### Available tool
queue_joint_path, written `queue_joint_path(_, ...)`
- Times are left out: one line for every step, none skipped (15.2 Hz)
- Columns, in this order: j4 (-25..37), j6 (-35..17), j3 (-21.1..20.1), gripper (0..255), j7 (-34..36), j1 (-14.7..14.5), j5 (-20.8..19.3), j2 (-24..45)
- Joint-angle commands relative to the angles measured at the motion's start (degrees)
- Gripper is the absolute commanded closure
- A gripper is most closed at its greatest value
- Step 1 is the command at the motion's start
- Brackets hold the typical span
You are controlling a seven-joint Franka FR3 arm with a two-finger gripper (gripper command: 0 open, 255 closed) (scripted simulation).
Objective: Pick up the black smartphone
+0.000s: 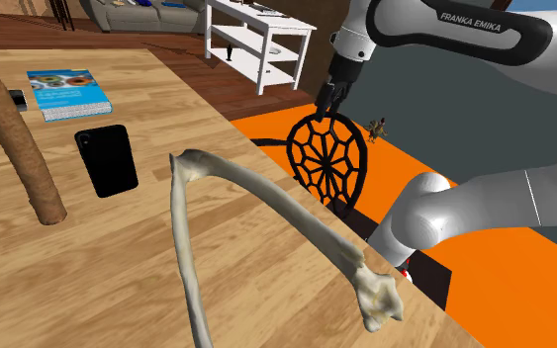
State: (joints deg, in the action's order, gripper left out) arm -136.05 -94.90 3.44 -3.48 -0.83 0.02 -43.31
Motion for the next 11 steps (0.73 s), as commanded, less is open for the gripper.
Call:
queue_joint_path(0.0,0.0,0.0,0,0.0,0.0,0.0,0.0)
queue_joint_path(0.5,-0.5,-1.2,0,1.2,-0.5,0.7,0.6)
queue_joint_path(1.1,-0.9,-2.4,0,2.5,-1.0,1.3,1.2)
queue_joint_path(1.7,-1.4,-3.6,0,3.7,-1.5,1.9,2.0)
queue_joint_path(2.3,-1.9,-4.8,0,4.9,-1.9,2.4,2.7)
queue_joint_path(3.1,-2.3,-6.0,0,6.2,-2.3,2.9,3.5)
queue_joint_path(3.9,-2.8,-7.2,0,7.4,-2.7,3.3,4.4)
queue_joint_path(4.7,-3.2,-8.4,0,8.6,-3.1,3.7,5.3)
queue_joint_path(5.7,-3.7,-9.6,0,9.8,-3.4,4.1,6.3)
queue_joint_path(6.6,-4.1,-10.7,0,11.0,-3.7,4.3,7.3)
queue_joint_path(7.7,-4.5,-11.9,0,12.3,-4.0,4.6,8.4)
